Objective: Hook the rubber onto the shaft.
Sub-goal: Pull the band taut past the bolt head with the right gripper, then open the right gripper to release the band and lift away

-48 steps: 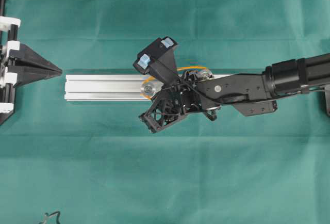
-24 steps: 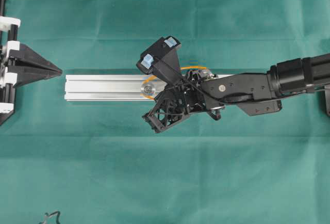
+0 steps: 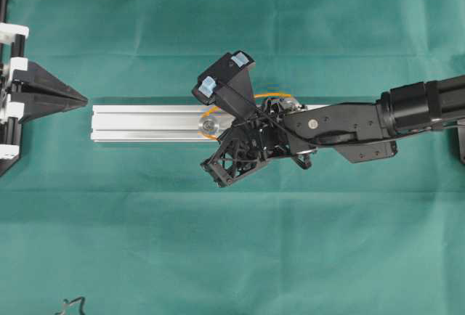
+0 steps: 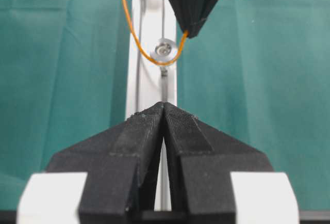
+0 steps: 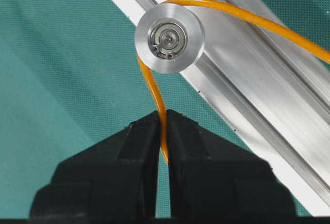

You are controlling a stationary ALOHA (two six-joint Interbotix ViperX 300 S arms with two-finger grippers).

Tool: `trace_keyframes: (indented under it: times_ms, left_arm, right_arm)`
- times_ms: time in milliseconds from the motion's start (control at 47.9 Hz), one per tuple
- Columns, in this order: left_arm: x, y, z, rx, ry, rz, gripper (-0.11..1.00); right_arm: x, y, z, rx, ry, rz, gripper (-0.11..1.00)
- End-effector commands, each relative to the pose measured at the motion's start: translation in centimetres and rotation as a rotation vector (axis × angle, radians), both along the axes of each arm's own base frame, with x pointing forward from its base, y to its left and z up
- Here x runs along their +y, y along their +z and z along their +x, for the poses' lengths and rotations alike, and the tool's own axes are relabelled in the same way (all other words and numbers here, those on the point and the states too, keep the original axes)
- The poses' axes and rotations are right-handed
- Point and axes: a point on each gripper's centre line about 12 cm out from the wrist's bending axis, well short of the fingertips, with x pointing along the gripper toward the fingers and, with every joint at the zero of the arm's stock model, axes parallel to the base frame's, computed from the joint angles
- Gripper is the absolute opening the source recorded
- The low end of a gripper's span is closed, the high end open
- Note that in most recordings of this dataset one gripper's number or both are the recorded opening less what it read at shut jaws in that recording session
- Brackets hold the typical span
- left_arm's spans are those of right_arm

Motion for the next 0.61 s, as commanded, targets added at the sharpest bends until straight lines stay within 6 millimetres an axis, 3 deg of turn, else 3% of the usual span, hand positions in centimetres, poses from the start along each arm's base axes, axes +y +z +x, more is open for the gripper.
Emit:
trace_keyframes:
  times_ms: [0, 63, 209, 292, 584]
  left_arm:
    - [-0.04, 1.15, 0.32, -0.028, -0.002, -0.002, 0.0]
    - [-0.04, 1.17, 0.33, -0.029, -0.002, -0.002, 0.0]
    - [-0.04, 1.26, 0.31, -0.032, -0.002, -0.002, 0.0]
    - [-0.04, 1.23, 0.34, -0.031, -0.002, -0.002, 0.0]
    - [-0.04, 1.26, 0.31, -0.032, -0.002, -0.002, 0.0]
  right_arm:
    - [0.06, 2.47, 0.06, -0.057, 0.004, 0.002, 0.15]
    - [0.04, 2.35, 0.03, -0.054, 0.005, 0.0, 0.29]
    - [0.02, 2.43, -0.01, -0.049, 0.005, -0.002, 0.76]
    - [-0.03, 2.36, -0.09, -0.044, 0.006, -0.007, 0.94]
    - [0.11, 2.36, -0.09, -0.044, 0.009, -0.008, 0.94]
